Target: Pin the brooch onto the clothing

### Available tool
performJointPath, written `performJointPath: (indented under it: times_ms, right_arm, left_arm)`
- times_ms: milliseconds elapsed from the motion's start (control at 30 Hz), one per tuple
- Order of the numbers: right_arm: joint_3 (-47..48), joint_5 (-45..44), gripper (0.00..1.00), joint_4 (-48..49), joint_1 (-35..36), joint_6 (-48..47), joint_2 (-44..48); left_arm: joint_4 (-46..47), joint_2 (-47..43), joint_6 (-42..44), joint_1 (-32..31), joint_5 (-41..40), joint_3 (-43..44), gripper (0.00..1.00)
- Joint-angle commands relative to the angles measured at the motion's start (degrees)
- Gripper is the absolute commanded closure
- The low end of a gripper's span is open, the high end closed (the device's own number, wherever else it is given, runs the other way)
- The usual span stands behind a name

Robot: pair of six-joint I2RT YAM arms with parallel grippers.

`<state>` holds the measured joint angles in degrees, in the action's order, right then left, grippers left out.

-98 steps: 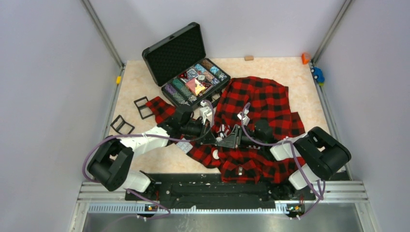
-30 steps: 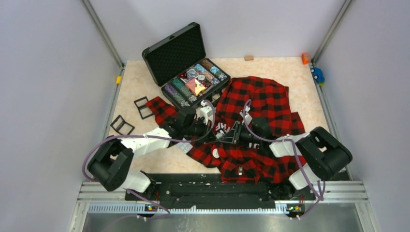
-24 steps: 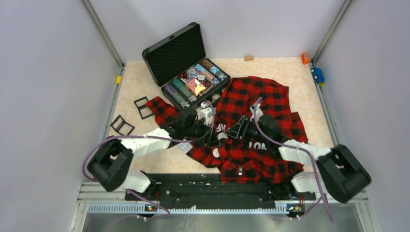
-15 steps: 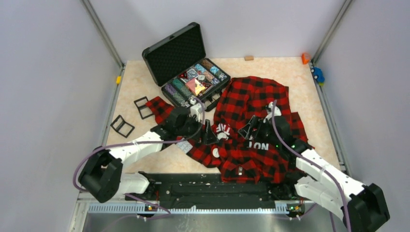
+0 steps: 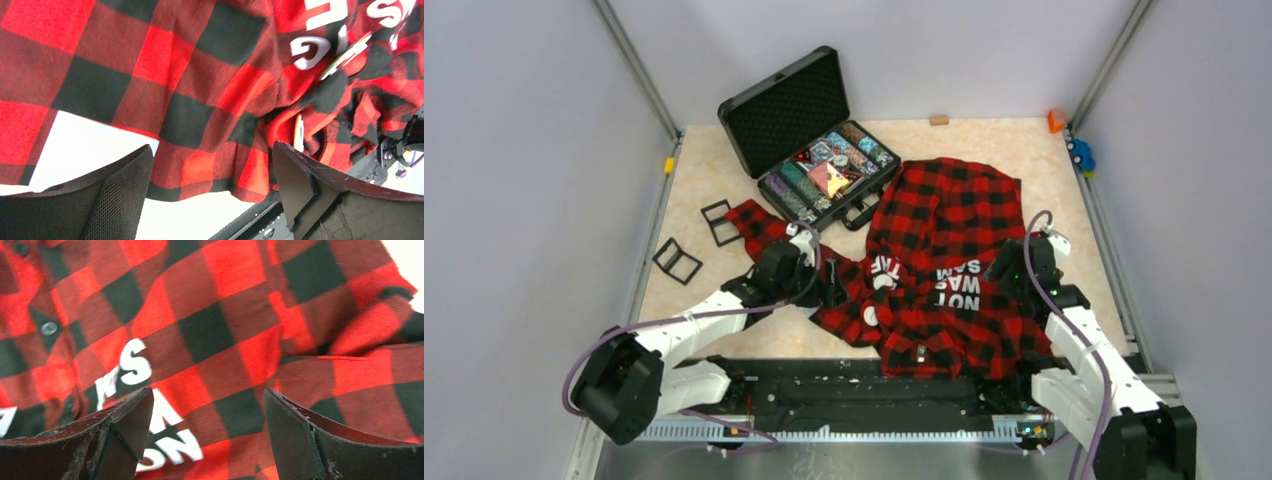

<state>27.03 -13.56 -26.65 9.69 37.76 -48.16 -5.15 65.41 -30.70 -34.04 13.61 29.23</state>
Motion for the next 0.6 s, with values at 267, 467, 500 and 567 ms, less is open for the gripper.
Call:
performJointPath:
  times_ms: [267,467,500,567]
  right_arm:
    - [-0.79,-12.66,0.10,-5.26,-3.98,9.05,-4.39]
    - [-0.24,-11.74,0.10,-3.22,-4.04,9.95,-10.12]
    - [-0.17,-10.93,0.10,-2.71,-4.11,9.96,-10.67]
    - [-0.44,-8.52,0.11,-1.11,-4.19,9.88,-11.34]
  left_arm:
    - [10.11,6.78,-1.65,-2.98,-0.05,-1.27,0.08]
    - [12.35,11.34,-0.26,-4.09,-0.67,0.99,0.14]
    - [12.51,12.10,-0.12,-4.14,-0.75,1.31,0.17]
    - [12.62,13.48,0.02,-4.19,-0.77,2.04,0.26]
